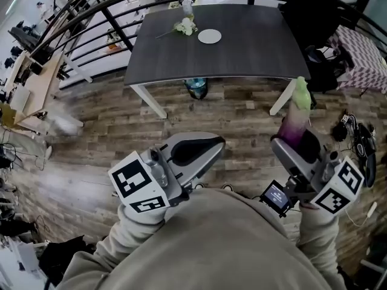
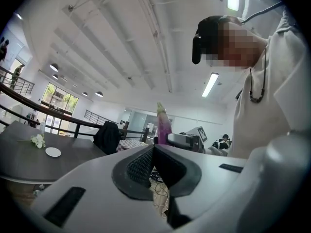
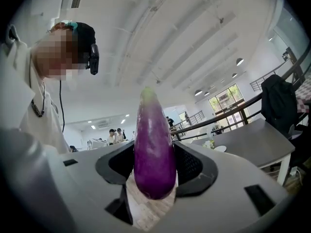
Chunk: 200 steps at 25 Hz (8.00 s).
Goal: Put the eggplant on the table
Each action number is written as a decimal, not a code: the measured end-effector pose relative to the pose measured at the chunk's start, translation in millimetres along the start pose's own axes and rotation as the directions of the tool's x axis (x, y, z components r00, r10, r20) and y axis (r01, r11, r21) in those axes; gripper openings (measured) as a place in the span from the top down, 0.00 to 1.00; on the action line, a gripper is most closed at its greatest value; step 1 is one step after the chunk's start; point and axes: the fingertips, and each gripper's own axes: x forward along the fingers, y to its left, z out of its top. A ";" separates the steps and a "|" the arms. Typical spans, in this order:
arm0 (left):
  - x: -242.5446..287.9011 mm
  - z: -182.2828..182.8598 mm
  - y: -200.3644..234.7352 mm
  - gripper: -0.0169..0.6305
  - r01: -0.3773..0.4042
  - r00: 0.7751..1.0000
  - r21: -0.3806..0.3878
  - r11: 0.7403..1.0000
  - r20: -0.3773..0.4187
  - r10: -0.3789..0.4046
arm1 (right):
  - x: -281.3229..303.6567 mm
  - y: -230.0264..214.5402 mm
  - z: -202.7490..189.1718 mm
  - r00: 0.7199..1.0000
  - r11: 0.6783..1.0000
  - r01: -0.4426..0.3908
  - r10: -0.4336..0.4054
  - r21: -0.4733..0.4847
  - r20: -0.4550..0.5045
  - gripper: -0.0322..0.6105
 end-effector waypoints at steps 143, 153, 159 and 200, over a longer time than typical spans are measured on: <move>135.5 132.3 621.3 0.97 0.136 0.990 -0.174 0.975 -0.013 -0.140 | 474.7 -413.4 145.9 0.982 0.988 0.154 -0.149 0.033 -0.116 0.58; 153.9 146.6 624.2 0.97 0.074 0.997 -0.155 0.985 0.004 -0.074 | 485.4 -433.8 165.8 0.988 0.997 0.070 -0.067 0.017 -0.138 0.58; 159.1 148.6 624.1 0.97 0.060 0.998 -0.148 0.987 0.014 -0.059 | 479.1 -440.3 160.7 0.987 0.996 0.080 -0.074 0.038 -0.143 0.58; 94.1 98.3 654.7 0.97 -0.262 0.962 -0.272 0.926 0.005 0.274 | 572.7 -482.5 71.9 0.924 0.986 -0.088 0.134 0.143 -0.358 0.58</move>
